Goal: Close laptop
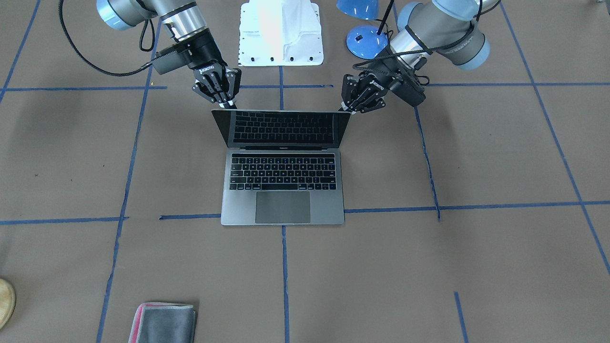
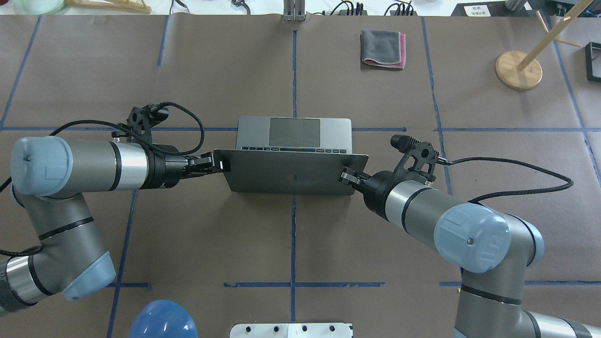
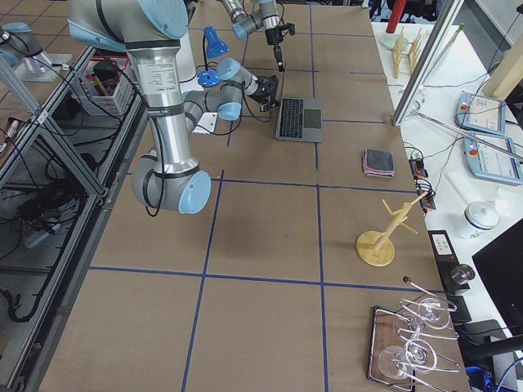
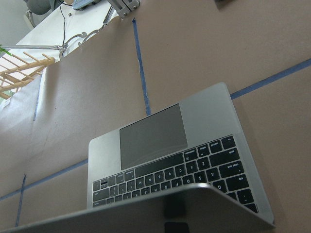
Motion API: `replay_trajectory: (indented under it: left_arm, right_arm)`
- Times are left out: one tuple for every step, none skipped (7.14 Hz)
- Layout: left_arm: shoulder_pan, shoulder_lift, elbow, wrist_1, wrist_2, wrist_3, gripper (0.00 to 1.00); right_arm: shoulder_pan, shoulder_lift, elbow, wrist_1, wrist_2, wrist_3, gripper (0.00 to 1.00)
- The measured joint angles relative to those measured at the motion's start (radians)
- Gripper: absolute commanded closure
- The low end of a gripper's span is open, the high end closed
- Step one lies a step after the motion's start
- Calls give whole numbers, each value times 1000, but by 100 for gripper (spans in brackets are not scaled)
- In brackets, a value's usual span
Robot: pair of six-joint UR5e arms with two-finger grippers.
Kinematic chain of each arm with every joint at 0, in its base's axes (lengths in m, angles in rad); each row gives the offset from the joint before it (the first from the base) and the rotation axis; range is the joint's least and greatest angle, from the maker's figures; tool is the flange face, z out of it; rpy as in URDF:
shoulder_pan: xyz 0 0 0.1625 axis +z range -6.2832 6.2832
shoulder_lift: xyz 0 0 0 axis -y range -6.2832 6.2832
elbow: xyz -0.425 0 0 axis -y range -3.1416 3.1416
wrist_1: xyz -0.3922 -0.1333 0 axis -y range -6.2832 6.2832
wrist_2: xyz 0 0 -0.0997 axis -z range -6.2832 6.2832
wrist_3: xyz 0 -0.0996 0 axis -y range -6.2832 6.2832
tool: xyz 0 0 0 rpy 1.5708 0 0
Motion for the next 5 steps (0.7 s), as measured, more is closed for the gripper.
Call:
replay_trajectory:
  left_arm:
    - [-5,-16,8,22,0,0,100]
    - [-11,-30,23,33,0,0,100]
    - [-19,-47,45,37,0,1,100]
    - [-26,-65,70,38,0,1,100]
    - [-32,-83,94,39,0,2,100]
  right_arm:
    - [21,7,-7,-10,19,0,99]
    - [43,30,-18,-35,36,0,99]
    - [68,66,-40,-65,59,0,99]
    - [87,93,-65,-83,74,-1,99]
    - [104,115,-96,-91,81,-2,99]
